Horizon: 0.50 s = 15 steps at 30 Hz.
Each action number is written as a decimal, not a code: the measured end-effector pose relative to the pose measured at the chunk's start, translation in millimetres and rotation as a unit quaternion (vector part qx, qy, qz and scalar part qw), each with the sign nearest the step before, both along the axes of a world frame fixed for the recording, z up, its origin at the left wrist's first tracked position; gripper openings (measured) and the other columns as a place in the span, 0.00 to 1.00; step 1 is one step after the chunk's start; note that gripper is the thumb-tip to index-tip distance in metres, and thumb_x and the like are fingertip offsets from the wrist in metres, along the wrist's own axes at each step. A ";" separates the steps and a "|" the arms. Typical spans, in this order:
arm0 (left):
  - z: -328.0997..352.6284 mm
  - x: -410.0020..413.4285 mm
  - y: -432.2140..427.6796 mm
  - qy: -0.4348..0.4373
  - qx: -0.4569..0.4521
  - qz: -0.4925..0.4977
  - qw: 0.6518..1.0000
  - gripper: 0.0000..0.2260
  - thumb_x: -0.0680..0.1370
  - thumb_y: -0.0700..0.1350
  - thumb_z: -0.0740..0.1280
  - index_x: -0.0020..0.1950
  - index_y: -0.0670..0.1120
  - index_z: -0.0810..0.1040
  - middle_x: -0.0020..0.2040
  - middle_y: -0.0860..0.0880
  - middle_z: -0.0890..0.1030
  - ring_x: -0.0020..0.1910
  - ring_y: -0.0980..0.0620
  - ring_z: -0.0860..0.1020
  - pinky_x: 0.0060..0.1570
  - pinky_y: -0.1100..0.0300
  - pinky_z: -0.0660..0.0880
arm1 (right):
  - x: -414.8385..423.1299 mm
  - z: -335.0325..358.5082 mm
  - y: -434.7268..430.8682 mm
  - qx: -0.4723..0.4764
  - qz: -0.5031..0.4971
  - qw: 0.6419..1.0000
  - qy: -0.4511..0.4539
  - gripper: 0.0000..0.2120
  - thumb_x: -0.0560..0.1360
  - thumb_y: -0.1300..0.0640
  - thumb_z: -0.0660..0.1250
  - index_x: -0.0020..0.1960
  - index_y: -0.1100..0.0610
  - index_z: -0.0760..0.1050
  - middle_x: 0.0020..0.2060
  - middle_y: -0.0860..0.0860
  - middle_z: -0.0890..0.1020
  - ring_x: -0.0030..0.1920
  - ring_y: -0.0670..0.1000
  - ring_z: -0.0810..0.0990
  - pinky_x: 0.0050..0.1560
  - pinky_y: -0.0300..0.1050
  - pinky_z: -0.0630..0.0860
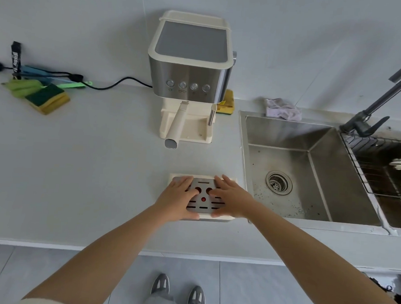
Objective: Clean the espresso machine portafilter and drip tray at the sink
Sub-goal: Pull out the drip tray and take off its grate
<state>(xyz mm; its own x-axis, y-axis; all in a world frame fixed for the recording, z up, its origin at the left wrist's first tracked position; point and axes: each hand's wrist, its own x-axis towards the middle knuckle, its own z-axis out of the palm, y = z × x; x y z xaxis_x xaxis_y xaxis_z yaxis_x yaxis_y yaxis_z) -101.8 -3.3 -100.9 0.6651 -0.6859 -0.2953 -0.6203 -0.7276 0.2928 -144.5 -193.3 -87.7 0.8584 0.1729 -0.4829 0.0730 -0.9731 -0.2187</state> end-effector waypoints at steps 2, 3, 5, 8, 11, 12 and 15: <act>0.6 0.6 0.6 0.003 -0.001 0.002 1.000 0.30 0.71 0.60 0.67 0.69 0.49 0.66 0.77 0.46 0.51 0.75 0.47 0.50 0.72 0.54 0.53 | 2.2 0.7 0.1 0.000 0.000 1.000 0.004 0.30 0.69 0.42 0.68 0.68 0.46 0.64 0.76 0.48 0.48 0.76 0.54 0.42 0.72 0.55 0.56; 1.5 1.3 0.0 0.003 0.002 0.000 1.000 0.30 0.71 0.61 0.67 0.68 0.48 0.66 0.77 0.46 0.52 0.75 0.47 0.50 0.71 0.54 0.53 | 2.8 1.7 0.7 0.004 -0.006 1.000 0.009 0.29 0.69 0.42 0.69 0.68 0.46 0.65 0.76 0.48 0.49 0.76 0.53 0.43 0.70 0.56 0.59; 3.9 3.0 -2.7 0.003 0.007 -0.003 1.000 0.30 0.70 0.60 0.68 0.67 0.48 0.68 0.77 0.46 0.53 0.75 0.46 0.51 0.71 0.53 0.54 | 4.0 4.1 2.3 0.009 -0.013 1.000 0.016 0.28 0.68 0.44 0.70 0.66 0.47 0.67 0.76 0.47 0.49 0.76 0.53 0.44 0.68 0.57 0.63; 8.0 5.9 -6.4 0.010 0.010 -0.004 1.000 0.26 0.69 0.59 0.70 0.61 0.47 0.71 0.75 0.47 0.57 0.73 0.46 0.55 0.68 0.53 0.58 | 5.0 9.2 4.2 0.002 -0.007 1.000 0.016 0.27 0.68 0.45 0.71 0.64 0.49 0.69 0.76 0.48 0.51 0.76 0.53 0.45 0.65 0.56 0.66; 12.3 8.8 -6.3 0.008 0.006 -0.004 1.000 0.24 0.68 0.57 0.71 0.57 0.46 0.72 0.73 0.49 0.59 0.71 0.46 0.59 0.65 0.55 0.62 | 6.0 14.7 5.2 -0.004 0.006 1.000 0.006 0.28 0.68 0.45 0.71 0.65 0.49 0.68 0.76 0.47 0.52 0.76 0.53 0.47 0.65 0.54 0.65; 14.6 10.5 -5.0 0.002 0.003 -0.005 1.000 0.24 0.68 0.57 0.71 0.57 0.45 0.72 0.73 0.49 0.60 0.70 0.46 0.60 0.64 0.55 0.62 | 7.2 17.0 6.3 -0.005 0.012 1.000 -0.001 0.28 0.68 0.45 0.70 0.65 0.49 0.68 0.76 0.48 0.52 0.75 0.53 0.48 0.65 0.53 0.65; 24.6 18.6 5.2 -0.025 -0.011 -0.004 1.000 0.24 0.67 0.57 0.72 0.57 0.46 0.73 0.68 0.48 0.65 0.64 0.48 0.66 0.60 0.57 0.64 | 15.1 24.4 13.5 0.004 0.025 0.999 -0.026 0.28 0.68 0.44 0.70 0.66 0.49 0.68 0.74 0.50 0.56 0.74 0.54 0.53 0.64 0.51 0.66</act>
<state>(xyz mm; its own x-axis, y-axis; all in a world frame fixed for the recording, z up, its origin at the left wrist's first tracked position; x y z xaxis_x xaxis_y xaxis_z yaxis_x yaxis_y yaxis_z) -83.2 1.8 -76.3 0.6733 -0.6972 -0.2462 -0.6402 -0.7163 0.2776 -129.3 -179.8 -63.3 0.8723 0.2203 -0.4365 0.1332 -0.9660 -0.2214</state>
